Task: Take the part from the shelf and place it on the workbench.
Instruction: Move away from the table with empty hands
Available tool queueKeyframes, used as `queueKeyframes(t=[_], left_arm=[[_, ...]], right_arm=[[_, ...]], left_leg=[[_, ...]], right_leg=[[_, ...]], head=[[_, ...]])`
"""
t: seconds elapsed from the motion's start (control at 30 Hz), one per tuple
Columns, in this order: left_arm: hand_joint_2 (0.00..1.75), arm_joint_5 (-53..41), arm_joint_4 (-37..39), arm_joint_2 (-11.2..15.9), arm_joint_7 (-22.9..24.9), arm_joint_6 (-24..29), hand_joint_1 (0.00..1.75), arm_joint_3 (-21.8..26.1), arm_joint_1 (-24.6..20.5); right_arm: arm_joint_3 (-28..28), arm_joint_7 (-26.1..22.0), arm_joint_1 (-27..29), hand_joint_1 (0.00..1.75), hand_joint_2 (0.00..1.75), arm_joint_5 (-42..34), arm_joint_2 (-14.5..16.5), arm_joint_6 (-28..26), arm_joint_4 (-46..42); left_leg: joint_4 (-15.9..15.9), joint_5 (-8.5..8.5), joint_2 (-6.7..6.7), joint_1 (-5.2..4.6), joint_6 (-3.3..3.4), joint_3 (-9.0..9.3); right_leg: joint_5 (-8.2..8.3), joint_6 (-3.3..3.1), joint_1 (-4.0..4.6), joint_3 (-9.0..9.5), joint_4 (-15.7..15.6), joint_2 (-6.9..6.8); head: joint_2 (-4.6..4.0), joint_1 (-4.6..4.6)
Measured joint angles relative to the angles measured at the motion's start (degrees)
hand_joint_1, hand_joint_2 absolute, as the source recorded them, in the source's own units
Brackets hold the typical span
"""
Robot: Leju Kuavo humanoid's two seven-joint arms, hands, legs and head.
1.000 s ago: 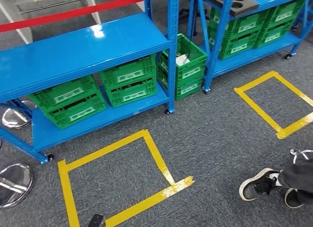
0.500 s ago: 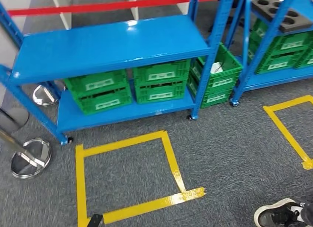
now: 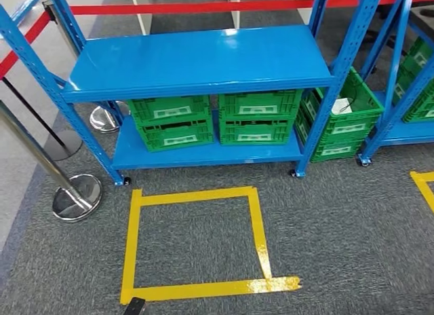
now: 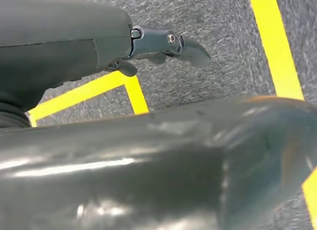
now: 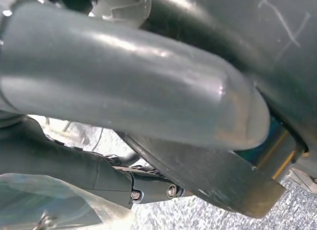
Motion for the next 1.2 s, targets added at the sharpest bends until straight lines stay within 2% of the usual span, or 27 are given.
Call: queueKeyframes(t=[0.03, 0.07, 0.1, 0.13, 0.17, 0.2, 0.27, 0.33, 0.37, 0.43, 0.47, 0.5, 0.57, 0.6, 0.63, 0.67, 0.73, 0.77, 0.8, 0.9, 0.97, 1.03, 1.1, 1.13, 1.17, 1.2], left_arm=[[0.00, 0.0, 0.0, 0.0, 0.0, 0.0, 0.00, 0.0, -0.1], [0.00, 0.1, 0.0, -0.1, 0.0, 0.0, 0.00, 0.0, -0.2], [0.00, 0.1, 0.0, -0.1, 0.0, 0.1, 0.00, 0.0, -0.1], [0.00, 0.1, 0.0, -0.1, 0.0, 0.1, 0.00, 0.0, 0.0], [0.00, 0.2, 0.0, -0.1, 0.0, 0.1, 0.00, 0.0, 0.2], [0.00, 0.2, 0.0, -0.1, 0.0, 0.1, 0.00, 0.0, 0.3], [0.00, 0.2, 0.0, 0.0, 0.0, 0.2, 0.00, 0.0, 0.2], [0.00, 0.2, 0.0, 0.0, -0.1, 0.3, 0.00, 0.0, 0.2], [0.00, 0.2, 0.0, 0.0, -0.1, 0.4, 0.00, 0.0, 0.2], [0.00, 0.2, 0.0, 0.0, -0.1, 0.5, 0.00, 0.0, 0.3], [0.00, 0.3, 0.0, -0.1, -0.1, 0.5, 0.00, 0.0, 0.4], [0.00, 0.3, 0.0, -0.1, -0.1, 0.5, 0.00, 0.0, 0.3], [0.00, 0.3, 0.0, -0.2, -0.1, 0.5, 0.00, 0.0, 0.2], [0.00, 0.3, 0.0, -0.2, -0.1, 0.5, 0.00, 0.0, 0.2], [0.00, 0.2, 0.0, -0.2, -0.1, 0.6, 0.00, 0.0, 0.2], [0.00, 0.2, 0.0, -0.2, -0.1, 0.6, 0.00, 0.0, 0.3], [0.00, 0.2, 0.0, -0.3, -0.1, 0.6, 0.00, 0.0, 0.3], [0.00, 0.2, 0.0, -0.3, -0.1, 0.6, 0.00, 0.0, 0.3], [0.00, 0.2, 0.0, -0.3, -0.1, 0.6, 0.00, 0.0, 0.2], [0.00, 0.2, 0.0, -0.3, -0.1, 0.6, 0.00, 0.0, 0.2], [0.00, 0.2, 0.0, -0.3, -0.1, 0.6, 0.00, 0.0, 0.2], [0.00, 0.2, 0.0, -0.3, -0.1, 0.7, 0.00, 0.0, 0.1], [0.00, 0.2, 0.0, -0.3, -0.1, 0.7, 0.00, 0.0, 0.2], [0.00, 0.2, 0.0, -0.3, -0.1, 0.7, 0.00, 0.0, 0.2], [0.00, 0.2, 0.0, -0.3, -0.1, 0.7, 0.00, 0.0, 0.3], [0.00, 0.2, 0.0, -0.2, -0.1, 0.7, 0.00, 0.0, 0.3]], right_arm=[[0.0, 0.0, 0.1, 0.00, 0.00, -0.2, 0.0, -0.2, 0.0], [0.0, 0.0, 0.3, 0.00, 0.00, -0.5, 0.0, -0.4, 0.0], [0.0, 0.0, 0.4, 0.00, 0.00, -0.7, 0.0, -0.6, 0.0], [0.0, 0.0, 0.4, 0.00, 0.00, -0.9, 0.0, -0.8, 0.0], [0.0, 0.0, 0.4, 0.00, 0.00, -0.9, -0.1, -0.9, 0.0], [0.0, 0.0, 0.4, 0.00, 0.00, -1.0, -0.1, -0.9, 0.0], [0.0, -0.1, 0.5, 0.00, 0.00, -1.0, 0.0, -1.1, 0.0], [0.0, -0.3, 0.5, 0.00, 0.00, -0.9, 0.0, -1.4, 0.0], [0.0, -0.4, 0.6, 0.00, 0.00, -0.9, 0.0, -1.5, 0.0], [0.0, -0.5, 0.6, 0.00, 0.00, -0.9, 0.0, -1.7, 0.0], [0.0, -0.6, 0.5, 0.00, 0.00, -0.8, -0.1, -1.8, 0.0], [0.0, -0.8, 0.5, 0.00, 0.00, -0.8, -0.1, -1.8, 0.0], [0.0, -1.2, 0.4, 0.00, 0.00, -0.8, -0.1, -1.9, 0.0], [0.0, -1.5, 0.2, 0.00, 0.00, -0.8, -0.2, -1.9, 0.0], [0.0, -1.6, 0.2, 0.00, 0.00, -0.8, -0.2, -1.9, 0.0], [0.0, -1.6, 0.1, 0.00, 0.00, -0.8, -0.2, -1.9, 0.0], [0.0, -1.5, 0.1, 0.00, 0.00, -0.8, -0.2, -1.9, 0.0], [0.0, -1.5, 0.1, 0.00, 0.00, -0.8, -0.2, -1.9, 0.0], [0.0, -1.5, 0.2, 0.00, 0.00, -0.8, -0.2, -1.9, 0.0], [0.0, -1.7, 0.3, 0.00, 0.00, -0.8, -0.2, -1.9, 0.1], [0.0, -1.7, 0.3, 0.00, 0.00, -0.8, -0.1, -1.9, 0.1], [0.0, -1.7, 0.3, 0.00, 0.00, -0.8, -0.1, -1.9, 0.1], [0.0, -1.7, 0.4, 0.00, 0.00, -0.8, -0.1, -1.9, 0.1], [0.0, -1.7, 0.4, 0.00, 0.00, -0.8, -0.1, -1.9, 0.1], [0.0, -1.7, 0.4, 0.00, 0.00, -0.8, -0.1, -1.9, 0.1], [0.0, -1.7, 0.4, 0.00, 0.00, -0.7, -0.1, -1.9, 0.1]], left_leg=[[3.7, -1.64, 1.28, 0.02, -0.22, -1.79], [7.4, -2.99, 1.86, 0.10, -0.33, -3.61], [9.9, -3.53, 2.10, 0.16, -0.30, -4.85], [10.6, -3.03, 2.21, 0.18, -0.15, -5.26], [9.0, -1.42, 2.22, 0.12, 0.16, -4.58], [5.8, 0.86, 2.23, -0.04, 0.65, -3.07], [-0.7, 3.54, 2.48, -0.54, 1.87, 0.07], [-3.6, 3.14, 2.73, -0.92, 2.67, 1.54], [-4.3, 2.90, 2.71, -0.98, 2.79, 1.81], [-5.8, 2.85, 2.63, -0.53, 2.77, 2.67], [-6.5, 2.95, 2.59, -0.32, 2.78, 3.21], [-7.0, 2.99, 2.56, -0.13, 2.80, 3.68], [-7.2, 2.69, 2.55, -0.23, 3.02, 4.06], [-7.2, 2.46, 2.53, -0.27, 3.06, 4.25], [-7.1, 2.21, 2.48, -0.30, 3.07, 4.52], [-7.0, 1.92, 2.38, -0.29, 3.00, 4.86], [-6.7, 1.19, 2.13, -0.25, 2.62, 5.53], [-6.4, 0.82, 2.00, -0.33, 2.33, 5.65], [-6.1, 0.60, 1.93, -0.43, 2.03, 5.59], [-5.8, 0.44, 1.88, -0.63, 1.41, 5.22], [-4.3, -0.58, 2.02, -0.56, 0.86, 4.66], [1.4, -3.19, 2.16, -0.28, 0.11, 1.92], [8.5, -5.47, 2.18, 0.02, -0.26, -2.07], [10.3, -5.31, 2.18, 0.10, -0.27, -3.29], [9.8, -3.99, 2.18, 0.13, -0.19, -3.52], [7.4, -1.76, 2.19, 0.14, 0.00, -2.76]], right_leg=[[-0.17, -0.25, 0.08, 0.14, 0.0, -0.72], [-0.34, -0.46, 0.17, 0.25, 0.0, -1.37], [-0.50, -0.58, 0.25, 0.40, 0.0, -1.84], [-0.68, -0.65, 0.33, 0.59, 0.0, -2.21], [-0.86, -0.67, 0.42, 0.85, 0.0, -2.40], [-1.07, -0.68, 0.52, 1.17, 0.0, -2.51], [-1.49, -0.56, 0.70, 1.48, -0.2, -2.68], [-1.70, -0.23, 0.78, 1.36, -0.4, -2.88], [-1.72, 0.00, 0.81, 1.44, -0.7, -2.99], [-2.08, 0.49, 0.85, 1.63, -0.9, -2.91], [-2.78, 0.73, 0.88, 1.24, 0.1, -2.56], [-3.94, 0.96, 0.87, 0.02, 2.5, -2.15], [-6.58, 1.34, 0.89, -4.26, 9.6, -1.59], [-7.07, 1.52, 0.90, -6.17, 12.5, -1.54], [-6.45, 1.66, 0.91, -7.17, 13.5, -1.54], [-4.66, 1.78, 0.87, -7.09, 12.4, -1.55], [-0.01, 1.95, 0.67, -4.79, 6.1, -1.48], [1.29, 1.94, 0.57, -3.53, 3.0, -1.34], [1.73, 1.66, 0.54, -2.66, 1.1, -1.17], [1.26, 0.51, 0.56, -2.00, 0.3, -0.93], [1.21, -0.02, 0.34, -1.61, 0.0, -1.14], [1.00, -0.60, 0.22, -1.17, -0.2, -1.47], [0.74, -0.92, 0.23, -0.94, -0.2, -1.64], [0.58, -0.98, 0.23, -0.78, -0.2, -1.64], [0.38, -0.98, 0.23, -0.52, -0.2, -1.61], [0.14, -0.92, 0.23, -0.15, -0.2, -1.58]], head=[[0.00, -0.14], [0.00, -0.12], [0.00, -0.13], [0.00, -0.14], [0.00, -0.14], [0.00, -0.16], [0.00, -0.09], [0.00, -0.05], [0.00, -0.10], [0.01, -0.05], [0.01, 0.06], [0.01, 0.18], [0.00, 0.33], [0.00, 0.32], [0.00, 0.31], [0.00, 0.32], [0.00, 0.33], [0.00, 0.44], [0.00, 0.52], [0.00, 0.52], [0.00, 0.27], [0.00, 0.01], [0.00, -0.08], [0.00, -0.10], [0.00, -0.12], [0.00, -0.10]])
